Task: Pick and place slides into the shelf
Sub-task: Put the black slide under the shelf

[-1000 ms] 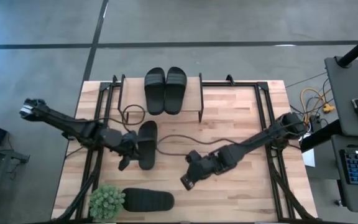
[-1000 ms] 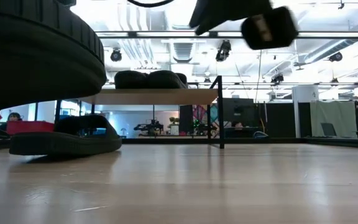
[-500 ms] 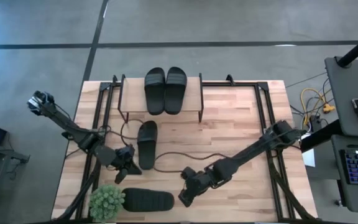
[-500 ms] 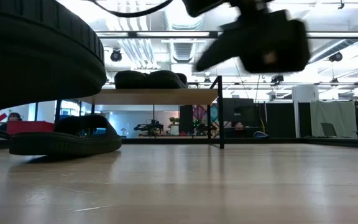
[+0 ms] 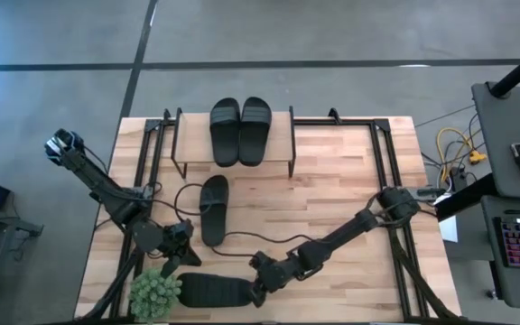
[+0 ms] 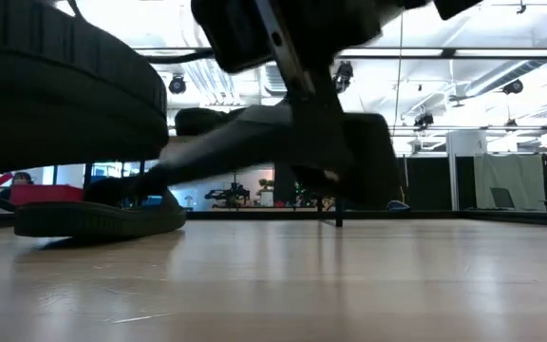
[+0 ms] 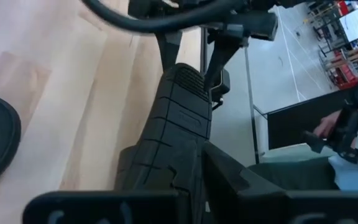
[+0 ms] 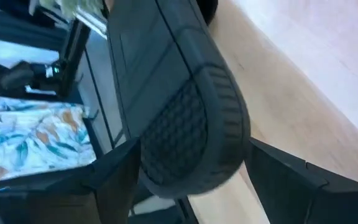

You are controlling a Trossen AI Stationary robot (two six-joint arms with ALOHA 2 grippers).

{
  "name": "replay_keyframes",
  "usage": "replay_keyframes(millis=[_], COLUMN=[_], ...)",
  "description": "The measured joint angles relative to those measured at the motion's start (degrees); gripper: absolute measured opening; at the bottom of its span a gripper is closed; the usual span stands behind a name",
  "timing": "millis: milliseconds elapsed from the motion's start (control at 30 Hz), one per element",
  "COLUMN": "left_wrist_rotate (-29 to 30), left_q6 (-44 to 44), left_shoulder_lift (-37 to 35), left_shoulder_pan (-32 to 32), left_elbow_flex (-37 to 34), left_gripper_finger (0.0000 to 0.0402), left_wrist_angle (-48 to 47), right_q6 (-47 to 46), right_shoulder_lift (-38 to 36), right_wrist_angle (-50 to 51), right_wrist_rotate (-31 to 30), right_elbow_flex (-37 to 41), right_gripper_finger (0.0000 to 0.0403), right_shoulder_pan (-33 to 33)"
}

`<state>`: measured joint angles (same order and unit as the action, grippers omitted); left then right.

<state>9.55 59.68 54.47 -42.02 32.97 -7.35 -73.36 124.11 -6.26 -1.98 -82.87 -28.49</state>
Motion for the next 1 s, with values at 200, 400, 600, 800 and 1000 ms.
replay_keyframes(millis=[200,400,600,800,1000], left_wrist_rotate=[-2.07,-3.23,-4.14,-4.28,-3.20], left_q6=[-0.67,-3.75,-6.61,-6.67,-6.64], left_shoulder_lift=[-0.77,-1.45,-2.85,-5.29,-8.03], left_shoulder_pan=[-0.24,-0.61,-0.61,-0.61,-0.61], left_elbow_flex=[-0.10,-0.33,-0.46,-0.50,-0.50], left_gripper_finger=[0.0010,0.0010,0.0010,0.0010,0.0010], left_wrist_angle=[0.14,-0.52,-1.52,-5.30,-6.82], right_q6=[-0.12,-3.16,-4.63,-3.34,-0.53], right_shoulder_lift=[-0.33,-0.31,-0.31,-0.31,-0.45], right_wrist_angle=[-5.74,-6.20,-6.82,-7.13,-7.28], right_wrist_rotate=[-4.10,-4.02,-4.09,-4.09,-3.75], right_elbow_flex=[-0.04,-0.07,-0.04,-0.04,-0.11], right_gripper_finger=[0.0260,0.0212,0.0203,0.0177,0.0097], right_shoulder_pan=[0.44,0.50,1.09,1.44,1.38])
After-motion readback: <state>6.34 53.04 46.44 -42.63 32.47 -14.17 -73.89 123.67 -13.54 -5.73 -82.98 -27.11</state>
